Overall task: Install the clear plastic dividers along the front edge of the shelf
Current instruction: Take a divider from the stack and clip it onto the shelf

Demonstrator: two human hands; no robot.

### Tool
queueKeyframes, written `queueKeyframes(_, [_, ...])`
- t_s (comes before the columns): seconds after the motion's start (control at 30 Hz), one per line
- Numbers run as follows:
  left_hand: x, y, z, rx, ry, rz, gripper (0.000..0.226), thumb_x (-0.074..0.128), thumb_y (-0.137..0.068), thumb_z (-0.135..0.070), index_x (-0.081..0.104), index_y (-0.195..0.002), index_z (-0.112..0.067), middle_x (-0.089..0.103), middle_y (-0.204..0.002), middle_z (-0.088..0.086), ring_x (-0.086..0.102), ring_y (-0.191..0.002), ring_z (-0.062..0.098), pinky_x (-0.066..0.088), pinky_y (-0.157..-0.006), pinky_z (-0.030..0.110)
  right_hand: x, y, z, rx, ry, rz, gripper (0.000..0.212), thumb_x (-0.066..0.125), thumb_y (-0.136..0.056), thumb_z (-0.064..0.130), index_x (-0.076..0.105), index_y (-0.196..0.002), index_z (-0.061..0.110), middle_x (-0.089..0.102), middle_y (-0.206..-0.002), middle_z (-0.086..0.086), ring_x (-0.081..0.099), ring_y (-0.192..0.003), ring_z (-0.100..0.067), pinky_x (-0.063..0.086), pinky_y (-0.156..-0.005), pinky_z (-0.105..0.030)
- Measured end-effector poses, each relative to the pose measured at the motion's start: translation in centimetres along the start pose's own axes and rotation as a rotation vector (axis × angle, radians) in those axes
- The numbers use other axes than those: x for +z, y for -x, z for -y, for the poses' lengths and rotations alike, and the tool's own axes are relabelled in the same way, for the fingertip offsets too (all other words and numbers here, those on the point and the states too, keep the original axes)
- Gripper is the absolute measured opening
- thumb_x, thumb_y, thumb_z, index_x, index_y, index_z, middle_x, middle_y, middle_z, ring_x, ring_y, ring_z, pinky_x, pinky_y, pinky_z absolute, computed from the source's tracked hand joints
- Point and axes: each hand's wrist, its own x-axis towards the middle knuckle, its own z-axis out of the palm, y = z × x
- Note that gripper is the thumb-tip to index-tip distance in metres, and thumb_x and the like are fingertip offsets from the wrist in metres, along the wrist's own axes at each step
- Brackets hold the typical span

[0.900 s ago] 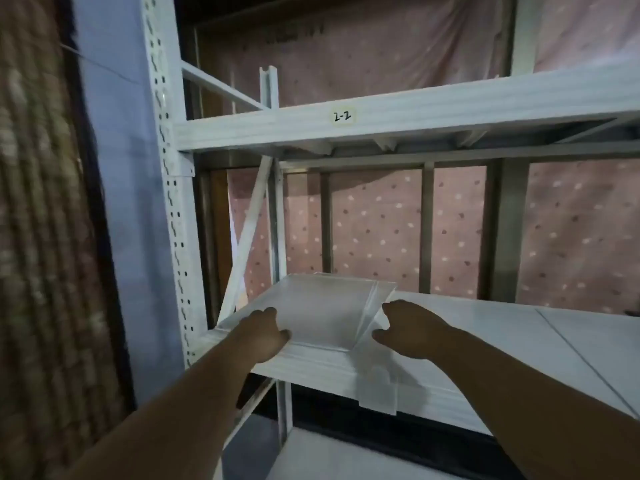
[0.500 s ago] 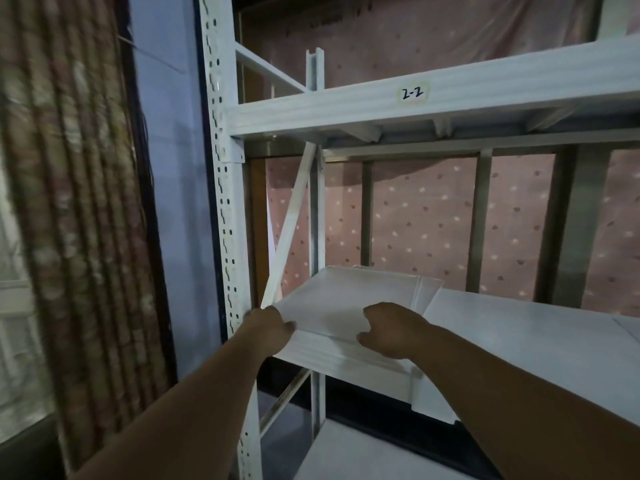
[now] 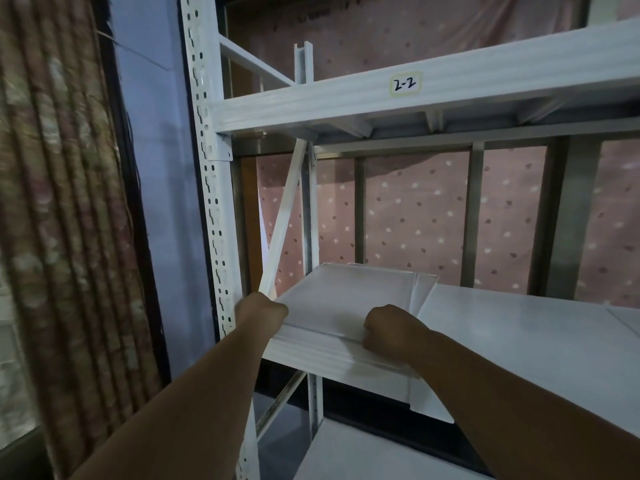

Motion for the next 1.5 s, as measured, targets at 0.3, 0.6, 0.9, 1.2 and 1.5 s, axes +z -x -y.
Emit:
queueKeyframes(0.3, [-0.2, 1.5, -4.0, -0.024, 1.121, 0.073, 0.100, 0.086, -0.079, 0.004, 0.031, -0.160, -0.017, 0.059, -0.128, 0.013, 0.069, -0.111, 0.034, 0.064, -0.081, 0.045, -1.4, 0.6, -1.5, -0.044, -0.136, -0.065, 0.030, 0.068, -0.082, 0.031, 0.051, -0.064, 0.015, 0.048, -0.071, -0.001, 0.053, -0.076, -0.024, 0.040, -0.060, -0.031])
queueKeyframes(0.6, [4.4, 6.8, -8.6, 0.165, 1.136, 0.571, 0.075, 0.072, -0.088, 0.012, 0.057, -0.144, -0.036, 0.070, -0.135, 0.011, 0.072, -0.118, 0.042, 0.063, -0.088, 0.066, -1.4, 2.9, -3.7, -0.005, -0.605, -0.245, 0.062, 0.077, -0.084, 0.024, 0.056, -0.142, 0.017, 0.062, -0.137, -0.002, 0.063, -0.117, -0.018, 0.051, -0.101, -0.030])
queueKeyframes(0.9, [6.3, 10.9, -14.1, 0.311, 0.941, 0.551, 0.085, 0.069, -0.093, 0.011, 0.043, -0.157, -0.038, 0.070, -0.131, 0.008, 0.074, -0.113, 0.036, 0.066, -0.082, 0.061, -2.9, 6.1, -7.6, 0.051, -0.857, -0.383, 0.054, 0.076, -0.085, 0.013, 0.061, -0.136, 0.022, 0.067, -0.129, 0.002, 0.068, -0.106, -0.019, 0.056, -0.096, -0.036])
queueKeyframes(1.2, [8.2, 17.5, -20.5, 0.475, 0.748, 0.563, 0.094, 0.068, -0.094, 0.008, 0.031, -0.164, -0.042, 0.067, -0.126, 0.010, 0.072, -0.113, 0.033, 0.066, -0.083, 0.059, -6.1, 11.5, -13.0, 0.107, -0.920, -0.444, 0.047, 0.079, -0.084, 0.017, 0.066, -0.128, 0.024, 0.069, -0.120, 0.008, 0.072, -0.089, -0.004, 0.053, -0.073, -0.008])
queueKeyframes(1.5, [13.0, 27.2, -28.0, 0.590, 0.697, 0.635, 0.090, 0.064, -0.097, 0.005, 0.031, -0.164, -0.045, 0.058, -0.132, 0.011, 0.068, -0.112, 0.033, 0.069, -0.072, 0.046, -10.1, 20.7, -20.7, 0.215, -0.888, -0.553, 0.046, 0.075, -0.086, 0.013, 0.066, -0.130, 0.019, 0.071, -0.118, 0.001, 0.070, -0.077, -0.004, 0.053, -0.067, -0.016])
